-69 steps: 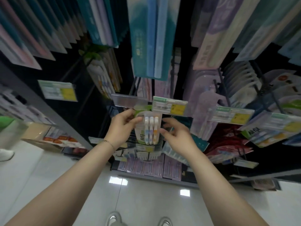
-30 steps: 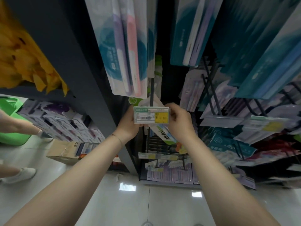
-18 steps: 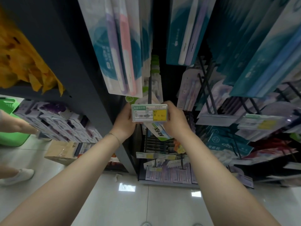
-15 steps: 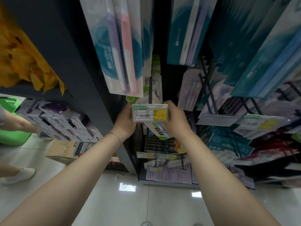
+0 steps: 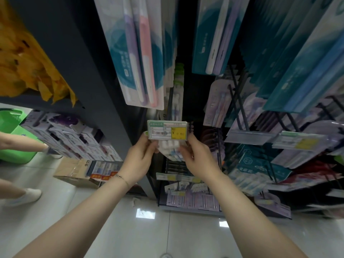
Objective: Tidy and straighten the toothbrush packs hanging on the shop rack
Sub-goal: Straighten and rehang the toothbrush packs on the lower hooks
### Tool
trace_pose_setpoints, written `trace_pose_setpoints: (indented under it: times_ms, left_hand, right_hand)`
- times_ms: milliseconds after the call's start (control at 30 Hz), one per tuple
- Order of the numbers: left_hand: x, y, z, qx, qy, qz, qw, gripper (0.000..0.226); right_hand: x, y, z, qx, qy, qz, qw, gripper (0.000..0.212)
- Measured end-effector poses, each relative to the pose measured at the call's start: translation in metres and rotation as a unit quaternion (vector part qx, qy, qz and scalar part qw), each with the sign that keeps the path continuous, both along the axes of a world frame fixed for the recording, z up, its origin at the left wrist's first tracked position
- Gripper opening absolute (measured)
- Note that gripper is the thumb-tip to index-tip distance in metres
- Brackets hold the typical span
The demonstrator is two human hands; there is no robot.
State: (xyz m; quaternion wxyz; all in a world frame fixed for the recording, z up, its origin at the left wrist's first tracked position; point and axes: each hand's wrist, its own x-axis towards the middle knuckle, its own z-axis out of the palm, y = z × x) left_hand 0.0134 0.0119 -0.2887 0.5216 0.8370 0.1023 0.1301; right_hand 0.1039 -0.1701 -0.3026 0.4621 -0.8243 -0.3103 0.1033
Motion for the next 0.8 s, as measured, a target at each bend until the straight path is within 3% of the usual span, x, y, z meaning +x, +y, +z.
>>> trace_pose_setpoints:
  times_ms: [100,300,667,800]
  left_hand:
    - [-0.002,-0.002,0.011,0.011,-0.021,0.003,1.000,0.034]
    - [0.005,-0.009,0.023,-0.055,-0.037,0.034,0.997,0.035]
    - [0.000,-0.010,0.021,-0.028,-0.061,0.048,0.997,0.029]
    - [0.004,-0.003,0.014,-0.038,-0.059,0.059,0.996,0.022]
  right_hand:
    - [-0.004,-0.004,0.002,0.016,0.006,-0.005,1.000,0.019]
    - [-0.005,0.000,0.015,0.049,0.020,-0.023,0.998,0.016]
    - [-0.012,0.002,0.015,0.065,0.014,-0.025,0.997,0.013]
    - [-0.009,0.006,0.019,0.075,0.037,-0.012,0.996,0.022]
